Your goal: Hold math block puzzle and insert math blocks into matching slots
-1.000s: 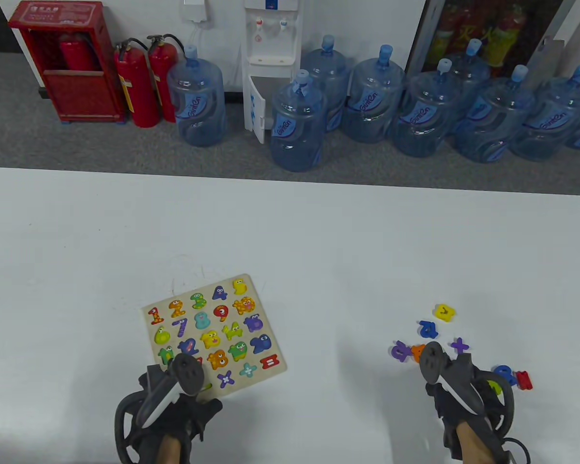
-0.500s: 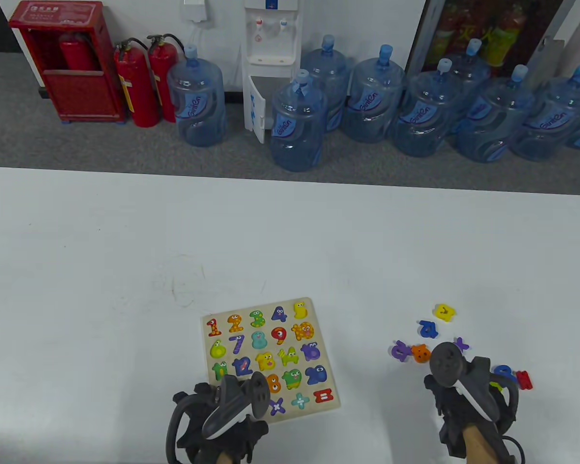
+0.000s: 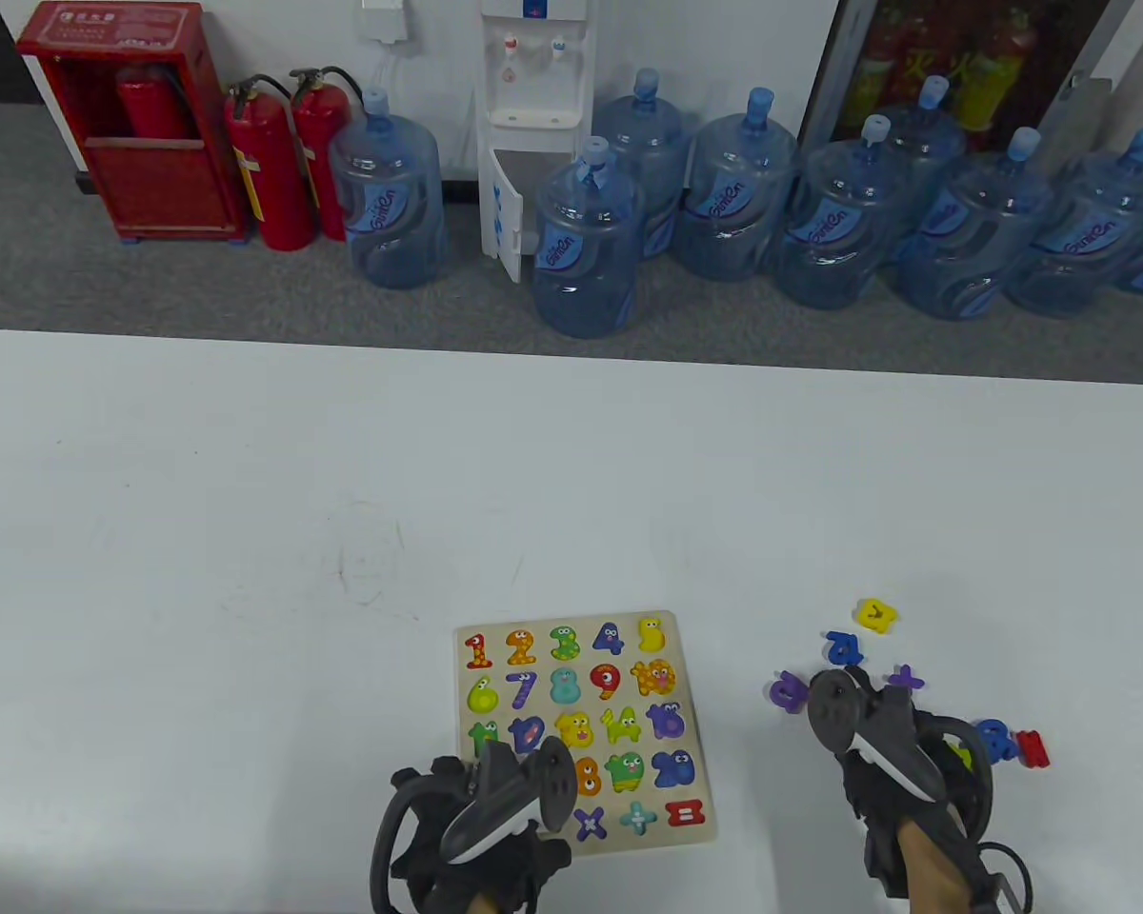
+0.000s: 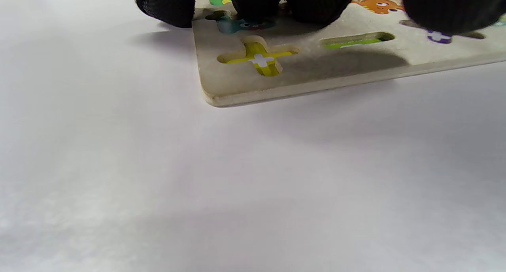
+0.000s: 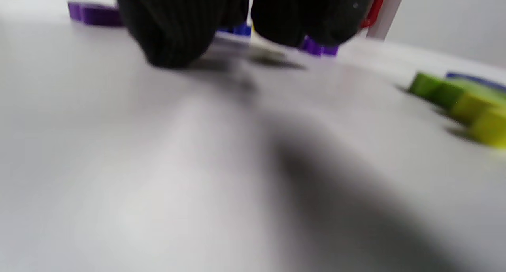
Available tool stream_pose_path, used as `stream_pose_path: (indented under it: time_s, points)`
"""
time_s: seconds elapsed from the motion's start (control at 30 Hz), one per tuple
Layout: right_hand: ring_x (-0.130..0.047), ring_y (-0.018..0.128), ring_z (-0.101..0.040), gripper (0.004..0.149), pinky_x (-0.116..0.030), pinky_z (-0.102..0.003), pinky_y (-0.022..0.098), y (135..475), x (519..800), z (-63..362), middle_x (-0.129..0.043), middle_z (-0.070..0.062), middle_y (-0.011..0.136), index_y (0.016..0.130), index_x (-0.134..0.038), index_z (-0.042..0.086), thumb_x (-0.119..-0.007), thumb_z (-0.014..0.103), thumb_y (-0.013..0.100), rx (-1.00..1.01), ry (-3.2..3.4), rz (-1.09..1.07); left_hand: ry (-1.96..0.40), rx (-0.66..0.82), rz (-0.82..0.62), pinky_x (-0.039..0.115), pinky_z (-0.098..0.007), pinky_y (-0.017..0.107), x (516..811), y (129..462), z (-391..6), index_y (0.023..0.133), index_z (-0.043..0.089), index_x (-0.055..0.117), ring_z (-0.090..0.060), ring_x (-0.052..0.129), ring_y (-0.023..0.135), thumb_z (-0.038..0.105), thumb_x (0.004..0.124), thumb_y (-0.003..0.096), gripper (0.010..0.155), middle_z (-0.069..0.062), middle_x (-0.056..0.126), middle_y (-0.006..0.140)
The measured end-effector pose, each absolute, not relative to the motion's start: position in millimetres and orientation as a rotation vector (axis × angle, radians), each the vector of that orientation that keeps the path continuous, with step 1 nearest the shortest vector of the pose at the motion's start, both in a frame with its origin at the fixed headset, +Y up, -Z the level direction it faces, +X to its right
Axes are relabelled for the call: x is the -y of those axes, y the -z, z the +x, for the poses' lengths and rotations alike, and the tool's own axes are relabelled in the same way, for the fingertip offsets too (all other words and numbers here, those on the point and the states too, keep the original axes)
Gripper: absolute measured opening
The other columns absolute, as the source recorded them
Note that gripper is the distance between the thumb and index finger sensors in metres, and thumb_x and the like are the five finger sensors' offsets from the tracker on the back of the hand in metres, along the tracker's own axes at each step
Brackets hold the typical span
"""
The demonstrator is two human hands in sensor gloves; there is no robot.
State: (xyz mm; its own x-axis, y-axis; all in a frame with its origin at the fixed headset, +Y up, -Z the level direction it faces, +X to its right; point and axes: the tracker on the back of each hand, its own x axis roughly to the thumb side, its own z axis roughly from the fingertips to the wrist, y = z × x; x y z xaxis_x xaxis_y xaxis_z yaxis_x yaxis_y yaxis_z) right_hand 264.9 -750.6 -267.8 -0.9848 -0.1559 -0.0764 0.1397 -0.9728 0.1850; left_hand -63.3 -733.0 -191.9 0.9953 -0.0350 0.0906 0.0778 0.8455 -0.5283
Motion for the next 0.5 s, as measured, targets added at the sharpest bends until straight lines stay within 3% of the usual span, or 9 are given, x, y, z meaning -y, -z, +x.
stream_pose_path:
  time_s: [0.23, 0.5]
  points:
    - [-0.085, 0.078, -0.020, 0.053, -0.077, -0.038, 0.055, 251.2, 740.2, 266.7, -0.077, 0.006, 0.089, 0.074, -0.080, 0.040, -0.091, 0.028, 0.023, 0.205, 3.135, 0.051, 0.085, 0.150, -0.573, 0.046, -0.079, 0.067, 731.1, 187.5, -41.0, 0.095, 0.037, 0.060, -0.050, 0.058, 0.103, 0.064, 0.072, 0.0322, 0.069, 0.007, 0.048, 0.104]
    - [-0.089, 0.075, -0.019, 0.042, -0.078, -0.040, 0.056, 241.6, 732.2, 260.7, -0.083, 0.008, 0.085, 0.063, -0.091, 0.040, -0.090, 0.023, 0.024, 0.258, 3.181, -0.133, 0.030, 0.225, -0.591, 0.045, -0.078, 0.068, 729.5, 185.9, -31.8, 0.097, 0.037, 0.062, -0.049, 0.053, 0.104, 0.064, 0.071, 0.0320, 0.071, 0.009, 0.047, 0.107]
